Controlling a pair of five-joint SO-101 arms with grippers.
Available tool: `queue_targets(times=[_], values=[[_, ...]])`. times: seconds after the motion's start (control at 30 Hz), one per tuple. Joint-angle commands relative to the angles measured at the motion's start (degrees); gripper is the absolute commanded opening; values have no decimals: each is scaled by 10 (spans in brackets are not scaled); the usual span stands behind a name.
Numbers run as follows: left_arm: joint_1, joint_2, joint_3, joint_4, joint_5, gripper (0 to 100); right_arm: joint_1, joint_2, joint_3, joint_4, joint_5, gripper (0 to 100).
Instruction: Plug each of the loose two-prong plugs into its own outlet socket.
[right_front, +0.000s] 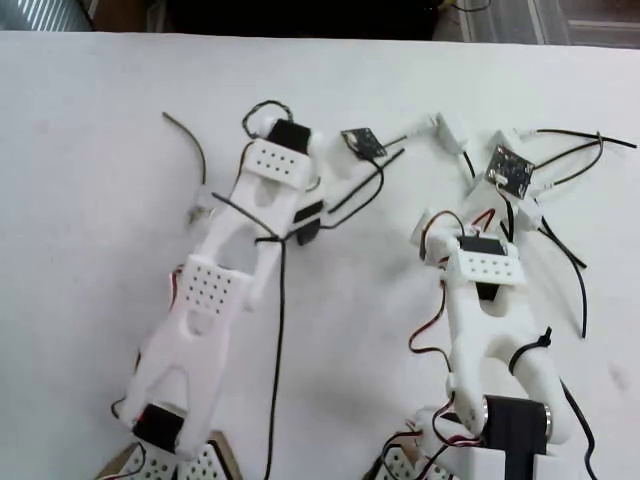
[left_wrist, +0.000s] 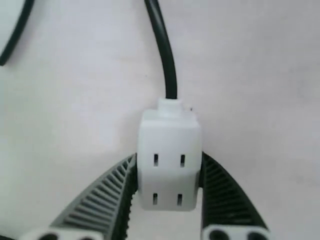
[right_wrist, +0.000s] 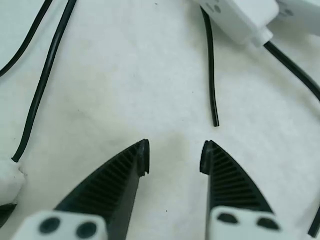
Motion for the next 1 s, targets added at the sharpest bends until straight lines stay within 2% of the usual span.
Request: queue_targets(times=[0.0, 0.17, 0.43, 0.5, 0.6, 0.67, 0.97], values=[[35, -131, 114, 4, 7, 31, 18, -22, -4, -10, 4, 166], [56, -249, 278, -15, 5, 24, 22, -23, -4, -10, 4, 166], [54, -328, 493, -154, -1, 24, 24, -23, -4, -10, 4, 166], [53, -338, 532, -186, -22, 56, 24, -23, -4, -10, 4, 166], [40, -360, 571, -229, -29, 162, 25, -23, -4, -10, 4, 166], [31, -385, 580, -240, -14, 211, 26, -23, -4, -10, 4, 167], [15, -567, 665, -228, -6, 214, 26, -23, -4, -10, 4, 169]])
